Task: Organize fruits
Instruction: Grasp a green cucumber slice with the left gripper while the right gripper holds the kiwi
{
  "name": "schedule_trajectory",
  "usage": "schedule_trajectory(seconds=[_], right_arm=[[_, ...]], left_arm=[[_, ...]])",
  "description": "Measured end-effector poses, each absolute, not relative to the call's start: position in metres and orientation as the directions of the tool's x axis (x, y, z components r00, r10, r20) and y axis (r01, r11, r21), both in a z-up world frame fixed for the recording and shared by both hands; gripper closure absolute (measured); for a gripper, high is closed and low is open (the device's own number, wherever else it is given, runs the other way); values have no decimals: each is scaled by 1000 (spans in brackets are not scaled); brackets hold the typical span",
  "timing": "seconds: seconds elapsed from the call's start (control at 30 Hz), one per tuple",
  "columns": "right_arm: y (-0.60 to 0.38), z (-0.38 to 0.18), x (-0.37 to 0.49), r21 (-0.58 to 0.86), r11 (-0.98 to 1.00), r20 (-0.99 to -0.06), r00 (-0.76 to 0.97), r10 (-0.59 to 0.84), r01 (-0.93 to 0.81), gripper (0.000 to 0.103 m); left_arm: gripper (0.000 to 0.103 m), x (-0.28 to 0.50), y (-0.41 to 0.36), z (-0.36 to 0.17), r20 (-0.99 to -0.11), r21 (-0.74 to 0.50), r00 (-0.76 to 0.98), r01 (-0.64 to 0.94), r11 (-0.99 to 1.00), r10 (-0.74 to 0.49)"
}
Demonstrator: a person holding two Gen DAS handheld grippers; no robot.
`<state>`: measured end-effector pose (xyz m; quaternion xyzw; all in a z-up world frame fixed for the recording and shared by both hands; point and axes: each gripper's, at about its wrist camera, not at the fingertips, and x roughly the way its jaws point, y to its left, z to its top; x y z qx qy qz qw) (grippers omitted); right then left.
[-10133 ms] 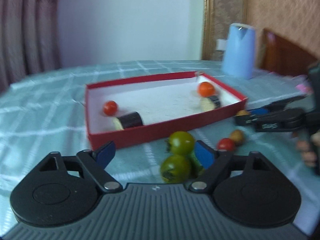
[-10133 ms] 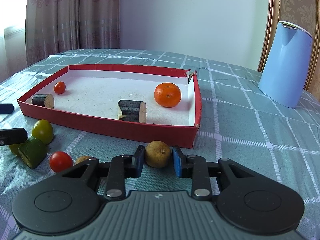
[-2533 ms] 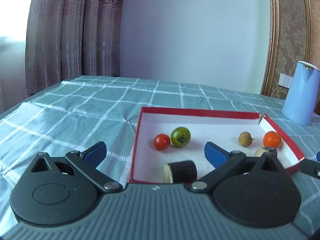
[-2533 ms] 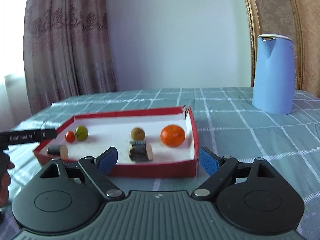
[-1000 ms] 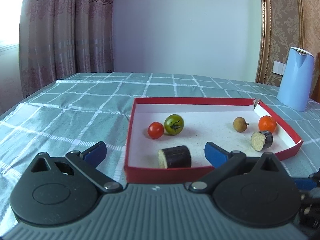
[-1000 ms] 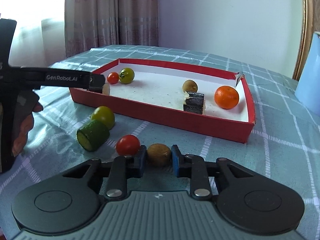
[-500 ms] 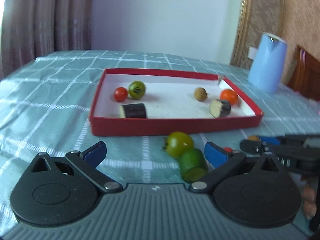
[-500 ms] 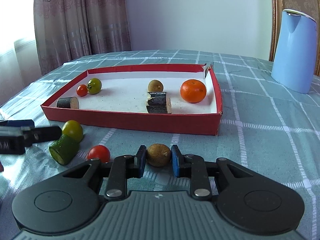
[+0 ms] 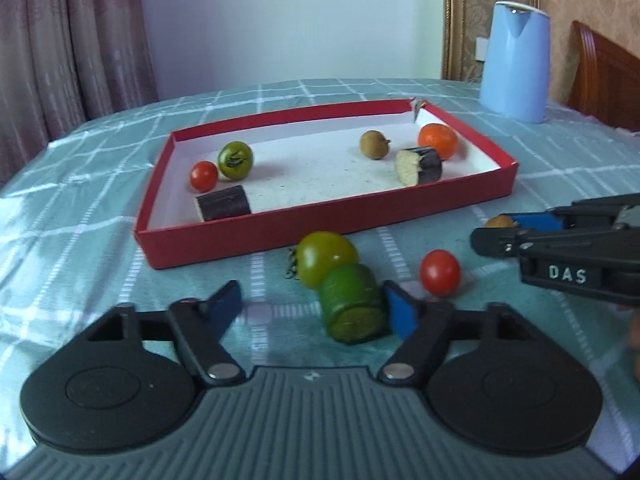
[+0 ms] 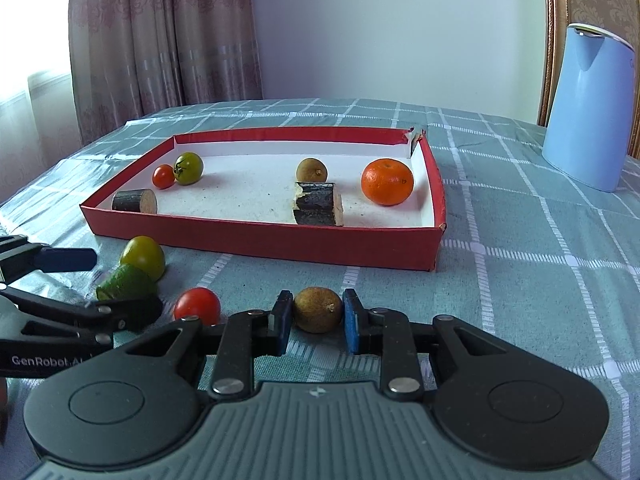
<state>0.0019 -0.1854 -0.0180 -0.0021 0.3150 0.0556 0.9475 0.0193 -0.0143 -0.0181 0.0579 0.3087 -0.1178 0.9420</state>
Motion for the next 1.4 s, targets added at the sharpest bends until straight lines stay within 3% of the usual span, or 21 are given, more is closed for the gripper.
schedule_trajectory(seconds=[0.07,0.13,0.33,0.73,1.23,1.3,1.33,1.4], right_arm=[[-185,-18,2,32,994,-597,795,105,-107,77],[-185,-18,2,31,994,-597,795,104,-107,77],[-185,-18,2,33,994,-597,796,105,-107,77],[-189,-15,-3,41,995,-568,818,94,-86,77],[-191,-15,-1,56,995,-573,814,99,-82,77],[-191,-15,-1,55,995,-574,813,99,-83,77],[-191,-15,-1,54,995,-572,814,99,-82,77],[-191,-15,-2,55,995,-569,816,99,-82,77]], left_arm=[[55,18,-13,-18,-587,16,777,290,957,-226],[65,15,-15,-17,-581,12,773,321,947,-254],[72,6,-20,-16,-556,48,792,334,941,-253],[73,-11,-7,11,-451,47,856,307,951,-253],[74,1,12,11,-507,-87,799,326,941,-324],[60,-4,5,6,-511,-66,800,329,942,-315],[47,-5,1,4,-509,-50,806,324,945,-303],[43,-5,-6,0,-505,-32,814,314,949,-287]])
